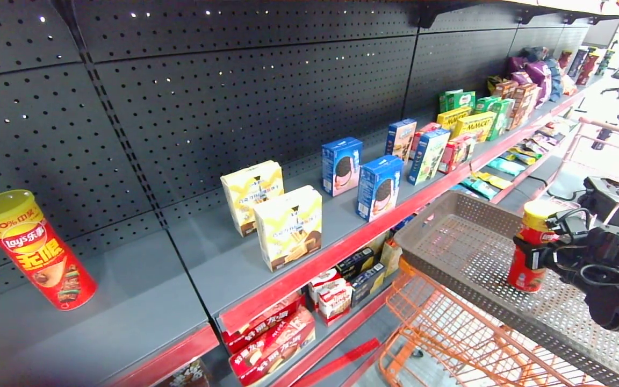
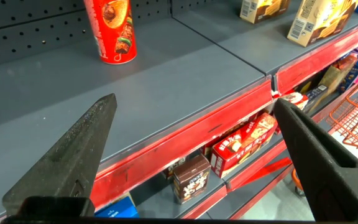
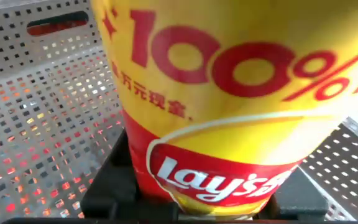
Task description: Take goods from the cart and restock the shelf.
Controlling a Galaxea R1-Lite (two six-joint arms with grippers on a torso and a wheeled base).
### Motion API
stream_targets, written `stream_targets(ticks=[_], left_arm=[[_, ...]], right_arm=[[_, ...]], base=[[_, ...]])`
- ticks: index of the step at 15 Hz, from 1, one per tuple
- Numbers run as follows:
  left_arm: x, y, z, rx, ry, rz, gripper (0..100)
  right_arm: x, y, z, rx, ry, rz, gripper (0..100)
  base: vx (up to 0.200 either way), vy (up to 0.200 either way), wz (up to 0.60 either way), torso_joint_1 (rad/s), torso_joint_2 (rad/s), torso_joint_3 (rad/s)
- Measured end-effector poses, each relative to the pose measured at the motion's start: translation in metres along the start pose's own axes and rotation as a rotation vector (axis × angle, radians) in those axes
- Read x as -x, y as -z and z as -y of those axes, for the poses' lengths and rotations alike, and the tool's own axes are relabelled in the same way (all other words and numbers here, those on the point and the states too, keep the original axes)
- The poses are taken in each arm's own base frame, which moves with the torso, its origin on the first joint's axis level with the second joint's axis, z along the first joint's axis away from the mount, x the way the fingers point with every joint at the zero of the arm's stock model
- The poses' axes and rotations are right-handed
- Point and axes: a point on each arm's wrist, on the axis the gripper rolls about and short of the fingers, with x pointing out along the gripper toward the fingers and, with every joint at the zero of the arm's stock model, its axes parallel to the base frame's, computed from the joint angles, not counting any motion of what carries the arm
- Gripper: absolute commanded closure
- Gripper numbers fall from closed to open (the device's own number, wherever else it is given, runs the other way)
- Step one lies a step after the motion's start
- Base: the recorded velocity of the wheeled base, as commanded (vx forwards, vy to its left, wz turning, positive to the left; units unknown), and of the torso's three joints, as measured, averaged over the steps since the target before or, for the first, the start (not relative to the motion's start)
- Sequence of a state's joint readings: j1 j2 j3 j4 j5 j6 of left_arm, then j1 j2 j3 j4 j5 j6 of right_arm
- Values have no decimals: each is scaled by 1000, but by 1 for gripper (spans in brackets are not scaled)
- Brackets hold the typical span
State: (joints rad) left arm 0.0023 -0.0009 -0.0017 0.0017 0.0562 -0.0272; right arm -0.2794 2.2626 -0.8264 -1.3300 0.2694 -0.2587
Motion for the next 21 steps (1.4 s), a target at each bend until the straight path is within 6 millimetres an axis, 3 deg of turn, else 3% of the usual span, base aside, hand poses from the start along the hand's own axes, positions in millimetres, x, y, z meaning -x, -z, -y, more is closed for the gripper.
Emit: stream_targets(ticks=[4,8,16,21], left_arm=[[0,0,0,0,1,0,0],[0,0,0,0,0,0,0],[0,0,0,0,0,1,0],[0,0,0,0,0,0,0]], right_arm=[[19,-20,0,-3,10,17,100],[57,-51,-5,-5,11,17,100],[136,-119,-50,-8,91,58,100],[173,-145,-53,-4,94,144,100]], base=[[0,0,0,0,0,0],[0,0,0,0,0,0],[0,0,0,0,0,0],[0,0,0,0,0,0]])
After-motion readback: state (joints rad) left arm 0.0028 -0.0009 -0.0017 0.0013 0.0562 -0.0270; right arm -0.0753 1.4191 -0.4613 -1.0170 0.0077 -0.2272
